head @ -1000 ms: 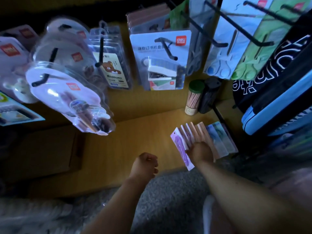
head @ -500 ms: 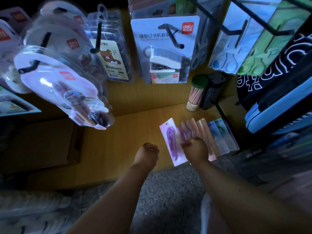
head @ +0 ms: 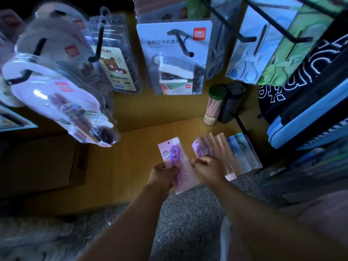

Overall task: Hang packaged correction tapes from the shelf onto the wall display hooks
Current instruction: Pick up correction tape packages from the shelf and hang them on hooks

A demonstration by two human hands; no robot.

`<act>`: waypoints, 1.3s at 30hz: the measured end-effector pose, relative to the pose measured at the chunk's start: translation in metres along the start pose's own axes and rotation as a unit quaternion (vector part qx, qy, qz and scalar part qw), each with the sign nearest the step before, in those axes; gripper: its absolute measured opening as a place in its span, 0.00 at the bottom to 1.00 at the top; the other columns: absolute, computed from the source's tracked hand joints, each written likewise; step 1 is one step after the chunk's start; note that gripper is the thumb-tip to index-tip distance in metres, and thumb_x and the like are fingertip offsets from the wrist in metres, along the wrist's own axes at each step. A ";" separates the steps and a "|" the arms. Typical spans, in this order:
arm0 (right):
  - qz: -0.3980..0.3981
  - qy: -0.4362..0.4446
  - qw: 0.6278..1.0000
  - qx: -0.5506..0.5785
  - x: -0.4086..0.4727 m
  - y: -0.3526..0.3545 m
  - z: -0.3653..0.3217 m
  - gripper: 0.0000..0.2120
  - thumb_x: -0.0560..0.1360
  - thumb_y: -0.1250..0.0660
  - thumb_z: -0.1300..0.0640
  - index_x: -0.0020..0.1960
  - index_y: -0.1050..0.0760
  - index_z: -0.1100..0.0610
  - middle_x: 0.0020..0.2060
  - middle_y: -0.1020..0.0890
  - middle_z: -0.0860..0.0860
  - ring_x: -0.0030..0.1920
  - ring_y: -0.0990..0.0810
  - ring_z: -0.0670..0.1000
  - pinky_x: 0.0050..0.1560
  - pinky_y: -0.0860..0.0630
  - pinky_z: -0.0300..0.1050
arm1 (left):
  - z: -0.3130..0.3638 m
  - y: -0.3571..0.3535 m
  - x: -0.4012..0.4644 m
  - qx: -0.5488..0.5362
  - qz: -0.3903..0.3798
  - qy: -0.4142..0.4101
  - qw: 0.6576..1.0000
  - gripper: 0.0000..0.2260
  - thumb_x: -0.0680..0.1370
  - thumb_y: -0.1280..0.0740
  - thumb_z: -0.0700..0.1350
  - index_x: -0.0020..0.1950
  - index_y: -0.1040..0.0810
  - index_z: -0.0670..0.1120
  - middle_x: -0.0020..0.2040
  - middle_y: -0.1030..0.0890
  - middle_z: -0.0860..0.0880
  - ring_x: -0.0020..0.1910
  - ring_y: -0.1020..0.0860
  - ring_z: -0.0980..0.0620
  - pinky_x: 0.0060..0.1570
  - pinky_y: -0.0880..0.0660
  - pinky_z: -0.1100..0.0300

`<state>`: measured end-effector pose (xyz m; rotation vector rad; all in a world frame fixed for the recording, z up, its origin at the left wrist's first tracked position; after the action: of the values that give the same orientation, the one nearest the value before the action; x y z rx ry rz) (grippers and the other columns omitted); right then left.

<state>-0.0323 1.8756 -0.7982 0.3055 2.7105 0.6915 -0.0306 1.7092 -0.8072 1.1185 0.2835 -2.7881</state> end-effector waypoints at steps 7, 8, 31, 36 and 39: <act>0.145 -0.020 0.954 -0.261 0.016 0.026 0.020 0.12 0.73 0.33 0.49 0.45 0.18 0.57 0.41 0.17 0.57 0.43 0.19 0.59 0.44 0.23 0.46 | -0.006 0.013 0.004 -0.080 -0.036 0.010 0.996 0.16 0.77 0.33 0.33 0.64 0.27 0.31 0.51 0.19 0.36 0.39 0.18 0.45 0.40 0.18 0.52; 0.146 -0.026 0.948 -0.281 0.017 0.025 0.021 0.13 0.73 0.34 0.49 0.46 0.18 0.58 0.42 0.17 0.57 0.43 0.19 0.59 0.45 0.23 0.46 | -0.007 0.015 0.004 -0.087 -0.040 0.012 0.995 0.15 0.77 0.33 0.33 0.63 0.27 0.32 0.50 0.19 0.37 0.37 0.17 0.47 0.38 0.18 0.53; 0.122 -0.041 0.986 -0.109 0.028 0.000 -0.009 0.10 0.72 0.30 0.53 0.42 0.17 0.60 0.40 0.15 0.56 0.41 0.19 0.55 0.41 0.26 0.42 | -0.019 0.055 0.013 -0.065 0.043 0.015 0.997 0.11 0.76 0.34 0.31 0.58 0.27 0.37 0.41 0.21 0.38 0.28 0.21 0.49 0.27 0.23 0.60; -0.002 -0.095 0.984 0.152 0.005 -0.016 -0.033 0.07 0.72 0.28 0.62 0.38 0.25 0.61 0.26 0.31 0.52 0.30 0.35 0.49 0.28 0.38 0.37 | -0.016 0.057 0.012 -0.089 0.060 -0.006 0.994 0.09 0.77 0.34 0.33 0.57 0.27 0.37 0.33 0.21 0.44 0.23 0.23 0.51 0.25 0.25 0.60; -0.027 -0.113 0.978 0.173 -0.008 -0.022 -0.032 0.07 0.71 0.27 0.64 0.42 0.23 0.68 0.32 0.27 0.55 0.34 0.31 0.48 0.30 0.38 0.37 | -0.010 0.045 0.004 -0.143 0.004 -0.023 0.989 0.06 0.78 0.34 0.36 0.54 0.27 0.40 0.34 0.18 0.42 0.29 0.20 0.46 0.36 0.19 0.48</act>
<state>-0.0393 1.8409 -0.7810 0.3649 2.5955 0.1526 -0.0177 1.6671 -0.8229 0.9835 0.6467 -2.6506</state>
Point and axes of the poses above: each hand's wrist, its own x-axis towards the middle knuckle, its own y-axis out of the back of the hand, z = x × y, the point moved 4 cm from there along x, towards the middle knuckle
